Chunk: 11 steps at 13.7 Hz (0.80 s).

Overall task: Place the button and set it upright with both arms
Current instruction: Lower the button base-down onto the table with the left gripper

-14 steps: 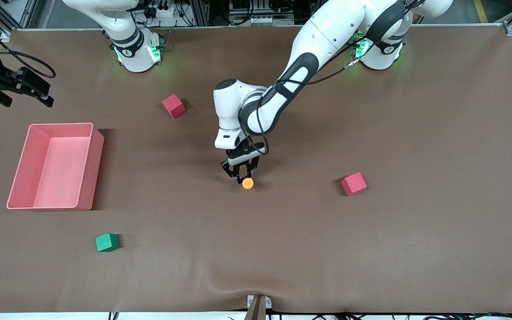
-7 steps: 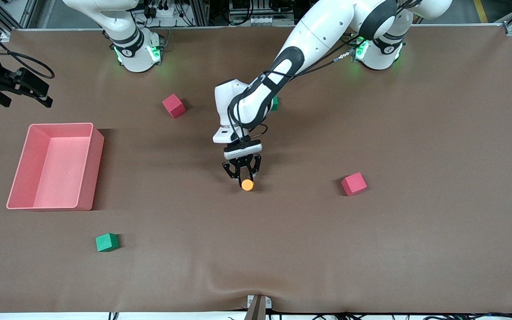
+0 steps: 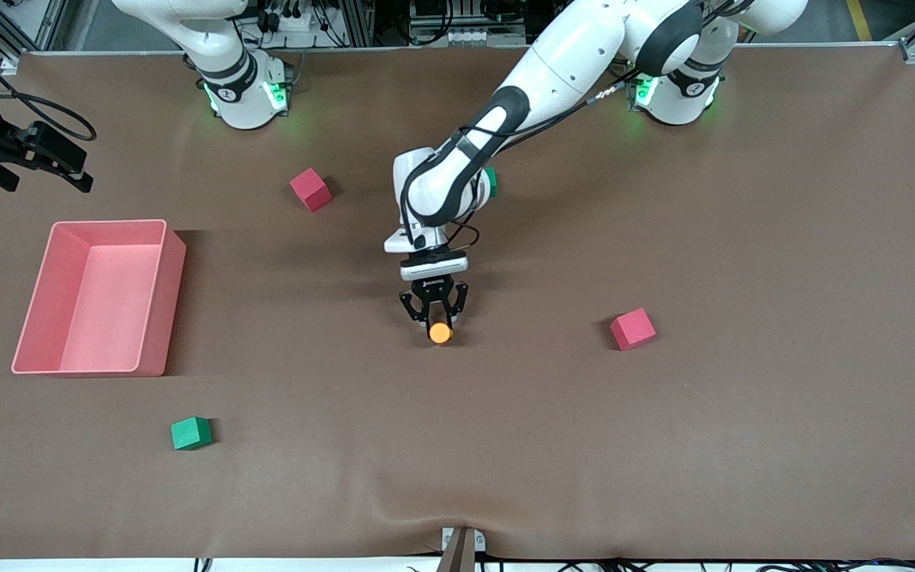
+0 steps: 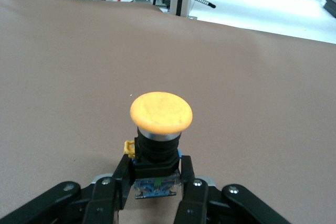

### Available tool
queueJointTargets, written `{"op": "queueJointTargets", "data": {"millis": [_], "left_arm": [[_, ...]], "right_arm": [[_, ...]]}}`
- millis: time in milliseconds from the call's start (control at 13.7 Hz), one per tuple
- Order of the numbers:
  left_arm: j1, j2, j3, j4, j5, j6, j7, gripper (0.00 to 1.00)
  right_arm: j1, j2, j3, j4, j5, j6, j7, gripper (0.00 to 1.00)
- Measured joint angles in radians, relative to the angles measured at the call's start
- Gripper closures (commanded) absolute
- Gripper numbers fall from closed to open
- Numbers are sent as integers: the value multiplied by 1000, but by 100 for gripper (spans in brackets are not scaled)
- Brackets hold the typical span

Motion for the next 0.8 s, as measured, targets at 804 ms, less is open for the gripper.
{"op": "queueJointTargets", "data": {"millis": [804], "left_arm": [[-28,26,17,-32,150,-14,-85,92]], "right_arm": [[0,0,0,0,0,0,0,0]]}}
